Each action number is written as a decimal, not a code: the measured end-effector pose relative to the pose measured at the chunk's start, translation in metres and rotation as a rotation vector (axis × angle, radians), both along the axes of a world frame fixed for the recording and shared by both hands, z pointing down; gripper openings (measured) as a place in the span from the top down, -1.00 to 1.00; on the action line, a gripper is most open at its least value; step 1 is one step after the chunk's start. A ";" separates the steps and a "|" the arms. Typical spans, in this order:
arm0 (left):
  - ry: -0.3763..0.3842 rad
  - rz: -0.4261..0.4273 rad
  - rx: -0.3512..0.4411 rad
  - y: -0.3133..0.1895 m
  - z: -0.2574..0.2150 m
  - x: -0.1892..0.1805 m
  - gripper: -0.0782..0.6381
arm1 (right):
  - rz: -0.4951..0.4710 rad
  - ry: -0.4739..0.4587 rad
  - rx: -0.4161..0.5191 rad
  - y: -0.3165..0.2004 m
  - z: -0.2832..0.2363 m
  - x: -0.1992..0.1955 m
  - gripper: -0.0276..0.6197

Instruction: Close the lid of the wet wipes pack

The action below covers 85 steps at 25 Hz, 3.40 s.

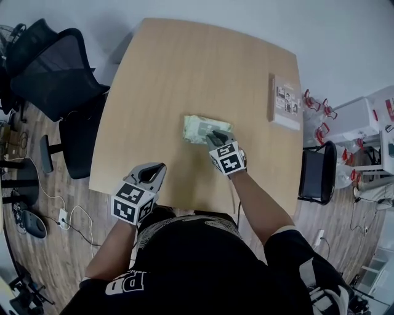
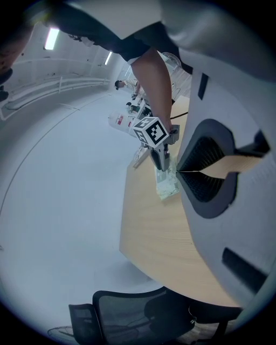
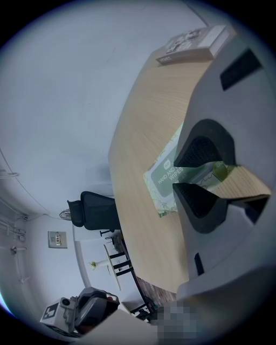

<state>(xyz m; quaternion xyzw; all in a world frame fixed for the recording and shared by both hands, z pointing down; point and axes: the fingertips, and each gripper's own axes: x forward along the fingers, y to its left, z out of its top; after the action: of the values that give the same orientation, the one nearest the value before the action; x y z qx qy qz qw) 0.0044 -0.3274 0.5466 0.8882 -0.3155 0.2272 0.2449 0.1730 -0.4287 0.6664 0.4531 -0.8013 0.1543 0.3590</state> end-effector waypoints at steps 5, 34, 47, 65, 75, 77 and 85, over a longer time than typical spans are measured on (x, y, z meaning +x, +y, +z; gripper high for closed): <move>0.026 0.034 0.013 0.001 -0.004 -0.005 0.73 | 0.048 -0.050 0.016 0.004 -0.012 0.001 0.61; 0.177 0.280 0.147 0.048 -0.063 0.027 0.73 | 0.211 -0.480 0.209 0.164 -0.174 -0.049 0.90; 0.235 0.122 0.155 0.142 -0.093 0.052 0.73 | 0.132 -0.597 0.192 0.280 -0.198 -0.017 0.90; 0.198 0.048 0.162 0.275 -0.085 0.056 0.73 | 0.039 -0.613 0.175 0.395 -0.192 -0.014 0.90; 0.190 0.122 0.197 0.276 -0.099 0.049 0.73 | 0.056 -0.585 0.205 0.405 -0.204 -0.034 0.90; 0.190 0.145 0.204 0.275 -0.104 0.046 0.73 | 0.068 -0.580 0.207 0.406 -0.207 -0.038 0.90; 0.193 0.193 0.210 0.258 -0.114 0.021 0.73 | 0.118 -0.565 0.227 0.392 -0.214 -0.064 0.90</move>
<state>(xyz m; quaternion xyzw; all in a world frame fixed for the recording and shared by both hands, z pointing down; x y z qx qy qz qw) 0.0257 -0.0693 0.4330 0.9527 -0.2259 0.1288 0.1570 0.1094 -0.0362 0.4528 0.4753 -0.8538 0.2041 0.0597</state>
